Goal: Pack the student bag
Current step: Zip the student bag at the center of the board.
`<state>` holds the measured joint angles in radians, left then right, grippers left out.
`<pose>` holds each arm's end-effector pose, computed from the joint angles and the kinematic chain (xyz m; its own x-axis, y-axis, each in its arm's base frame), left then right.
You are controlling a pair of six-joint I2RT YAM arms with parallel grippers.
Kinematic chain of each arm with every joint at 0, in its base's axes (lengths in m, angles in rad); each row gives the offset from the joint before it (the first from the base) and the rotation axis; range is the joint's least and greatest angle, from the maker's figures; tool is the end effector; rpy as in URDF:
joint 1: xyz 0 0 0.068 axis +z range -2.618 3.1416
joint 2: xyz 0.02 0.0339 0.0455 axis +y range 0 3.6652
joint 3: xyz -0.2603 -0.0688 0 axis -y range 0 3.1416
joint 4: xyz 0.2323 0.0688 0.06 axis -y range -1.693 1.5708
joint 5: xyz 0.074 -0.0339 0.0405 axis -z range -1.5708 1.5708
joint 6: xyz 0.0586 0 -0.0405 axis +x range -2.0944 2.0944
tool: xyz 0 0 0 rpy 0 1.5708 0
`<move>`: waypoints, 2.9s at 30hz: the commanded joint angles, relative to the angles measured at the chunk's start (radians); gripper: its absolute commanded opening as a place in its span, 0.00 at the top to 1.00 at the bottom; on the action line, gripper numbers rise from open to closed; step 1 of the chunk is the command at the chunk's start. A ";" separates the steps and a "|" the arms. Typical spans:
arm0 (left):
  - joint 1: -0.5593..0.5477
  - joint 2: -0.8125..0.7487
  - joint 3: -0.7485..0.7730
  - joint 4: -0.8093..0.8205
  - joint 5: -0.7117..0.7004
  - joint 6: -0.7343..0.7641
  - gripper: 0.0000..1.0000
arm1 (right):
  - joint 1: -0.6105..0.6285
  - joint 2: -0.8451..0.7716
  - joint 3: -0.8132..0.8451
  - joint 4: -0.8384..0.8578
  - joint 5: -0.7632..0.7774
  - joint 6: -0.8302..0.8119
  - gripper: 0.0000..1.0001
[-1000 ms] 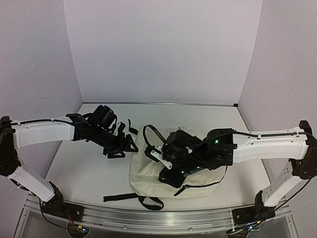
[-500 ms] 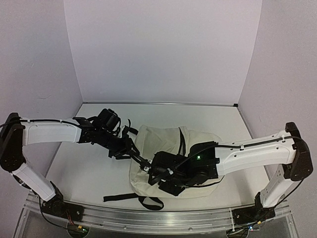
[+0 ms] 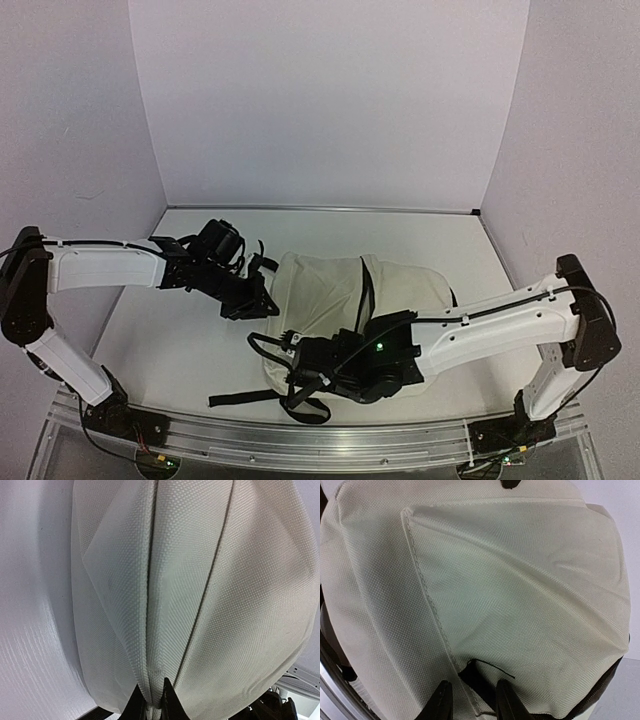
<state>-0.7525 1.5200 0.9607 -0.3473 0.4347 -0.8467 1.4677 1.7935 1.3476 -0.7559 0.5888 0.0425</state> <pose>0.2123 -0.2326 0.2009 -0.9871 -0.0065 -0.1599 0.1056 0.7242 -0.6814 0.0691 0.3520 0.2068 -0.1302 -0.9148 -0.3824 -0.8018 0.3240 -0.5022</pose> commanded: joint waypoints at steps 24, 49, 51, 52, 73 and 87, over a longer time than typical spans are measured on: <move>0.192 0.189 0.323 0.098 -0.031 0.346 1.00 | -0.264 -0.065 0.115 0.265 -0.151 0.213 1.00; 0.050 -0.186 0.000 -0.131 -0.196 -0.024 0.13 | -0.350 -0.039 0.085 0.459 -0.400 0.315 1.00; 0.023 -0.175 0.000 -0.118 -0.221 -0.052 0.12 | -0.351 -0.037 0.082 0.466 -0.400 0.322 1.00; 0.020 -0.167 -0.004 -0.103 -0.223 -0.060 0.12 | -0.351 -0.038 0.080 0.469 -0.400 0.325 1.00; -0.025 -0.046 -0.006 -0.085 -0.347 -0.094 0.62 | -0.352 -0.074 0.078 0.486 -0.364 0.344 1.00; -0.025 -0.073 -0.018 -0.168 -0.474 -0.072 1.00 | -0.399 -0.098 0.122 0.461 -0.167 0.353 1.00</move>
<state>-0.7815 1.4742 0.9474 -0.4808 0.0456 -0.9386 1.1103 1.7393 1.4132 -0.3298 0.3595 0.3801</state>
